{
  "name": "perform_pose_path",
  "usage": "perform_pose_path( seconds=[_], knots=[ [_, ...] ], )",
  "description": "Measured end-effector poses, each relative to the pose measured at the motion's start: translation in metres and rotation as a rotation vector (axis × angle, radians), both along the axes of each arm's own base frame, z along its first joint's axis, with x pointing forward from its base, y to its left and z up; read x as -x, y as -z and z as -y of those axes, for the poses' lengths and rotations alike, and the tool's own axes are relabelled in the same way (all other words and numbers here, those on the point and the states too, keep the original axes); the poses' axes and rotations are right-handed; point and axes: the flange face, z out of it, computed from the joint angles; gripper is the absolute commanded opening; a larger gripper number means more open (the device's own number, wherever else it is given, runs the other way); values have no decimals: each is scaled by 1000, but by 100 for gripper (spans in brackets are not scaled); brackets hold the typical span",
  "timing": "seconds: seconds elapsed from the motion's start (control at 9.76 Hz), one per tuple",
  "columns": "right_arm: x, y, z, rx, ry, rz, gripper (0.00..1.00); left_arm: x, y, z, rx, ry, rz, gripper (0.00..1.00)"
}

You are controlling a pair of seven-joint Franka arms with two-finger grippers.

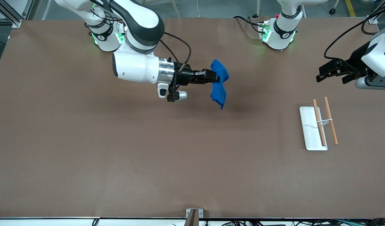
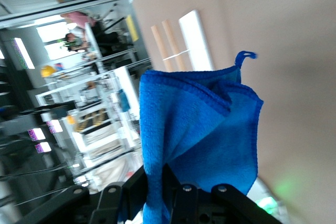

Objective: Right arm passes towel to left arm to hang
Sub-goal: 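Lift the blue towel with the right gripper toward the table middle, then hold the towel up with the right gripper while the left gripper approaches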

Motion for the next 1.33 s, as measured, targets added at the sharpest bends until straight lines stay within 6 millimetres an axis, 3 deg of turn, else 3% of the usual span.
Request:
perform_pose_path(
  seconds=[0.2,0.41,0.72,1.02,1.33],
  knots=[
    [0,-24,-15,-116,32,-68,1,2,17,7,78,15,-41,100],
    [3,-33,-21,-226,75,-160,1,4,36,8,223,64,-75,100],
    [9,-4,-35,-360,101,-158,1,11,78,3,489,78,-152,100],
    [19,35,-53,-401,104,-161,1,25,122,15,759,86,-210,97],
    [29,36,-64,-430,105,-151,1,39,181,-12,1002,121,-285,96]
  ],
)
